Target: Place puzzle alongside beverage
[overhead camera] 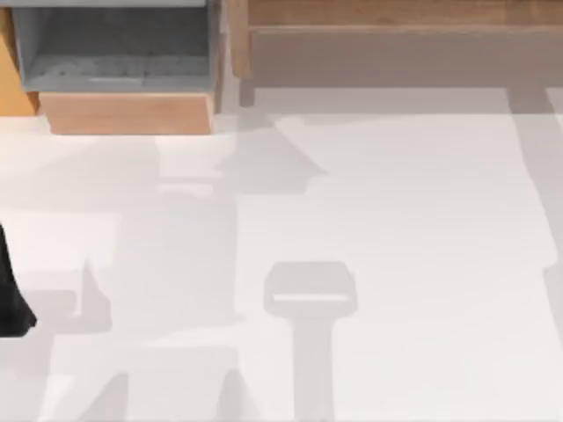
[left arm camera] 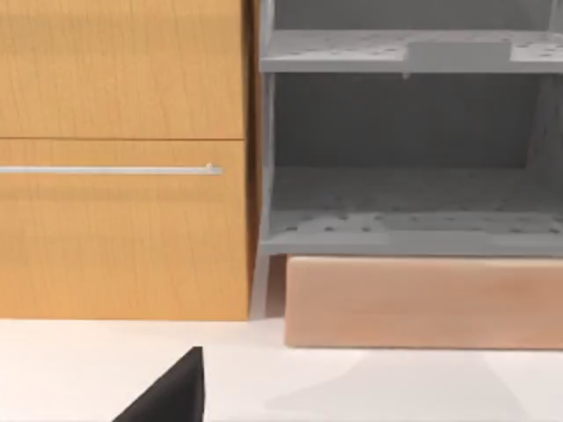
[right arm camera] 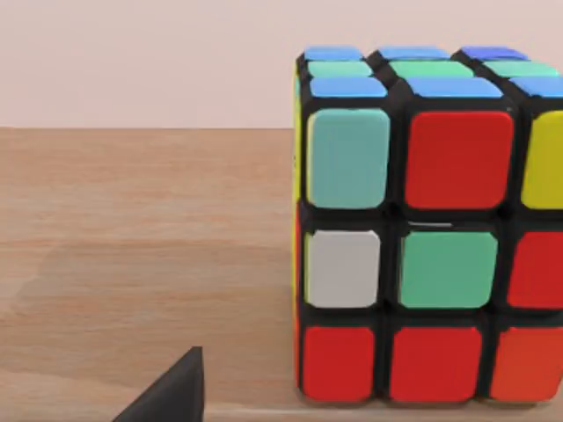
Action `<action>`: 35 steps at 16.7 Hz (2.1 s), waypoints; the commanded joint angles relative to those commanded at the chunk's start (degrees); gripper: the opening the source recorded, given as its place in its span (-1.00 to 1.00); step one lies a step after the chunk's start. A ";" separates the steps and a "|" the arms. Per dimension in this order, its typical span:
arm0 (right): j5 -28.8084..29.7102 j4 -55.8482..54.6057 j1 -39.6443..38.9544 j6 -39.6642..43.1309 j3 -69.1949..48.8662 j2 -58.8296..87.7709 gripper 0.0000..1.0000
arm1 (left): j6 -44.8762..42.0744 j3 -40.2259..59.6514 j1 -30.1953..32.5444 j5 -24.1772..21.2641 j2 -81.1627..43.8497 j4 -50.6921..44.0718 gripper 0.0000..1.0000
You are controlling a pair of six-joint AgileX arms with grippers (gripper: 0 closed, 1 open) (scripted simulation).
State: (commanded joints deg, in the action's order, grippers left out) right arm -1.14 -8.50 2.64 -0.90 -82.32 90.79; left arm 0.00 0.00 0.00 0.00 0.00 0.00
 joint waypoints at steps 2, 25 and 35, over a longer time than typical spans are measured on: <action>0.05 0.08 -0.26 0.01 0.07 -0.03 1.00 | 0.00 0.00 0.00 0.00 0.00 0.00 1.00; 0.33 1.82 -0.12 0.03 -15.16 13.35 -0.51 | 0.00 0.00 0.00 0.00 0.00 0.00 1.00; 0.33 1.82 -0.12 0.03 -15.16 13.35 -1.00 | 0.00 0.00 0.00 0.00 0.00 0.00 1.00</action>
State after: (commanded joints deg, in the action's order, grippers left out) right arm -0.80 -6.68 2.51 -0.87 -97.48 104.13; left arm 0.00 0.00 0.00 0.00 0.00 0.00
